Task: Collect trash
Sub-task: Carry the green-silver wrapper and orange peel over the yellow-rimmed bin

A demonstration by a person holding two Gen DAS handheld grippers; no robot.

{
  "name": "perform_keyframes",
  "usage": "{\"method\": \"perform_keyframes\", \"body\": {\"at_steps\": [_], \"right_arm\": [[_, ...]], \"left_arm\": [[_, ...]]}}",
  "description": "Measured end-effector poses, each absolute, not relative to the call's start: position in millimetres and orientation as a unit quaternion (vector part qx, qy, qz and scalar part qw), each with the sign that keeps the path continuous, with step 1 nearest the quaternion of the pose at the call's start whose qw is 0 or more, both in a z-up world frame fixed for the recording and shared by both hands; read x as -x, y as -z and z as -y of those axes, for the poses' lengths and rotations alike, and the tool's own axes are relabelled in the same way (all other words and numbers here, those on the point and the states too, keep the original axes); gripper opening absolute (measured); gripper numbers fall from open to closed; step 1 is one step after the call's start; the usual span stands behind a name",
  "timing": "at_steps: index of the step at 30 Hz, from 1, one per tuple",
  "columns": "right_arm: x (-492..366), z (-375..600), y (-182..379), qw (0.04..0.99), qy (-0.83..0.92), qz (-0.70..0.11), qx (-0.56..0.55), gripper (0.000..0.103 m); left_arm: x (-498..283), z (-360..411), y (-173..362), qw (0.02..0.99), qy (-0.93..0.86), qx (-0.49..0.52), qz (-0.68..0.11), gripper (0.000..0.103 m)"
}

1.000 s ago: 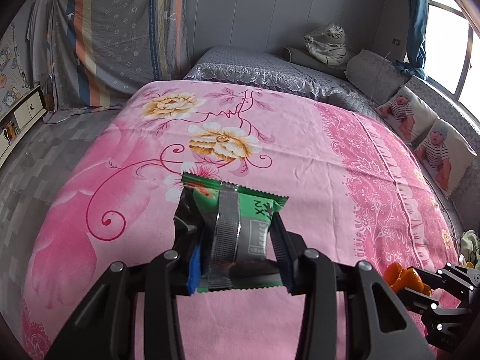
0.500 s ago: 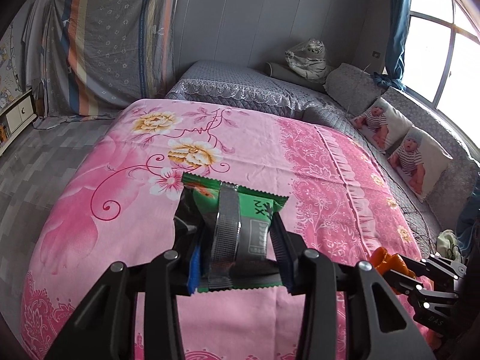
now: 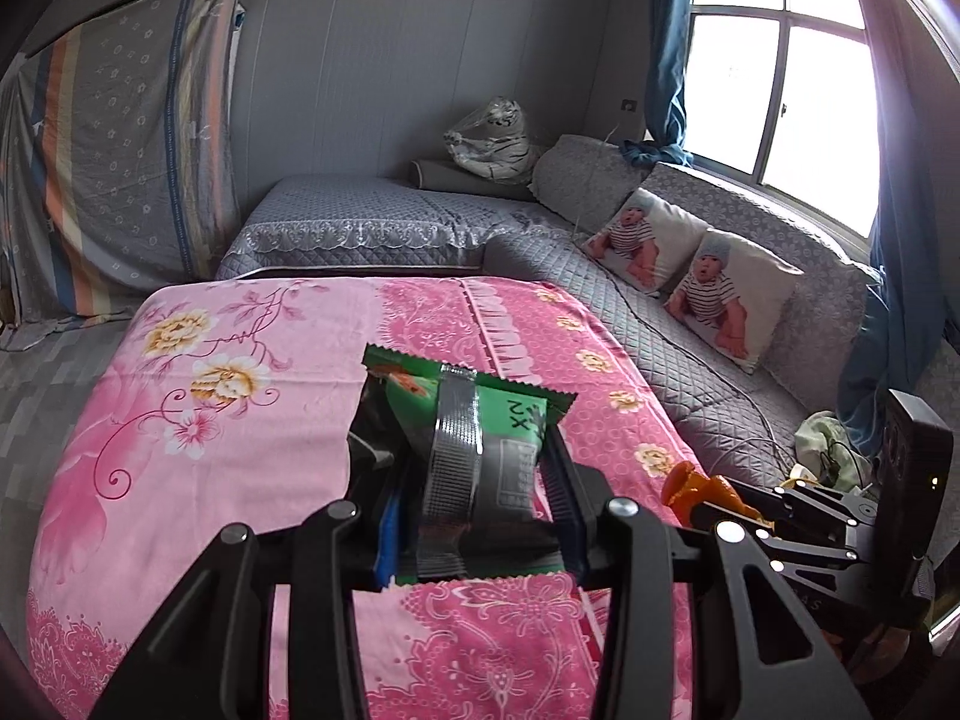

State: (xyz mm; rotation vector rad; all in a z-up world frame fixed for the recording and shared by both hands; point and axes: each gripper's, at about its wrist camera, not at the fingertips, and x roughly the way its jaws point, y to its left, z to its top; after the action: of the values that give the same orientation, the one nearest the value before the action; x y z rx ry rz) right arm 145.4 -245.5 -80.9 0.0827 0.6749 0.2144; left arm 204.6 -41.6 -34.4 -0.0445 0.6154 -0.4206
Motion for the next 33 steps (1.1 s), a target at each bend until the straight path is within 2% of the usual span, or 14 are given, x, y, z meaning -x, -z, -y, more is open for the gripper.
{"method": "perform_keyframes", "body": {"at_steps": [19, 33], "right_arm": [[-75.5, 387.3, 82.7, 0.949, 0.052, -0.293, -0.108, 0.032], [-22.5, 473.2, 97.7, 0.933, 0.162, -0.286, -0.147, 0.032]], "left_arm": [[-164.3, 187.0, 8.8, 0.906, 0.332, -0.029, -0.26, 0.038], [-139.1, 293.8, 20.6, 0.865, 0.421, -0.08, -0.26, 0.038]]}}
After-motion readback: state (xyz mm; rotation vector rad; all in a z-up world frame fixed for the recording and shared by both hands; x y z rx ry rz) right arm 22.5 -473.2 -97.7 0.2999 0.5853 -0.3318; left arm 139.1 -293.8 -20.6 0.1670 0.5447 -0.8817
